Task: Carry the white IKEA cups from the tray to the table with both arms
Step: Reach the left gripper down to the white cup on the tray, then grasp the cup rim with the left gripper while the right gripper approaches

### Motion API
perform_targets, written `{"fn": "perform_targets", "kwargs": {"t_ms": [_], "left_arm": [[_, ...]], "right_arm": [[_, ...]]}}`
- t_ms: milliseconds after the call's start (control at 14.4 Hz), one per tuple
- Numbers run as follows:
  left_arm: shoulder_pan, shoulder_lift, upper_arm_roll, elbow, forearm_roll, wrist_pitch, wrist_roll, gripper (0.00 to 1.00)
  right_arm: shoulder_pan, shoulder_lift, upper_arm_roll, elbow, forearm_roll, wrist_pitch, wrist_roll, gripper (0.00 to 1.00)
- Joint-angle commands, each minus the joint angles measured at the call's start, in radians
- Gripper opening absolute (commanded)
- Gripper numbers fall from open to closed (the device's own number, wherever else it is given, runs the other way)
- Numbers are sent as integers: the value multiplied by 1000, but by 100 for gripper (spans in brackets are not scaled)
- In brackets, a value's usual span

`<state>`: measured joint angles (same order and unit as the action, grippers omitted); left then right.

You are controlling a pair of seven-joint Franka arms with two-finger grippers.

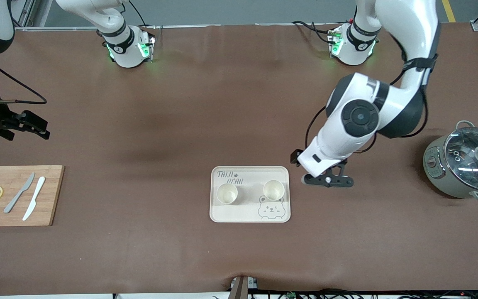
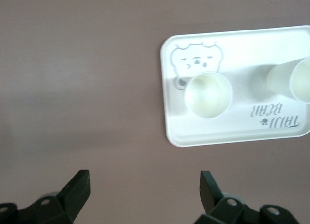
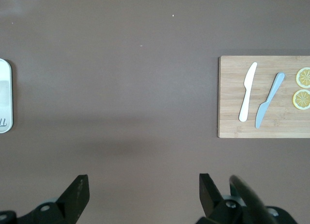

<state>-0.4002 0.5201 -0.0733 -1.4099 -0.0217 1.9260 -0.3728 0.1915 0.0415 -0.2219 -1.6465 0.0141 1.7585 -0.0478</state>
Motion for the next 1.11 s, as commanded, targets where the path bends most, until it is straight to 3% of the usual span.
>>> {"fn": "perform_targets", "kwargs": {"t_ms": [0, 416, 1040], "left_arm": [[-9, 60, 7, 29, -38, 65, -3, 100], [-37, 187, 9, 25, -29, 286, -26, 100], [-38, 244, 12, 22, -1, 369, -23, 100]], "right_arm": [[8, 11, -4, 2, -11, 10, 19, 100], [8, 12, -4, 2, -6, 16, 20, 100], [5, 29, -4, 4, -5, 21, 20, 100]]}}
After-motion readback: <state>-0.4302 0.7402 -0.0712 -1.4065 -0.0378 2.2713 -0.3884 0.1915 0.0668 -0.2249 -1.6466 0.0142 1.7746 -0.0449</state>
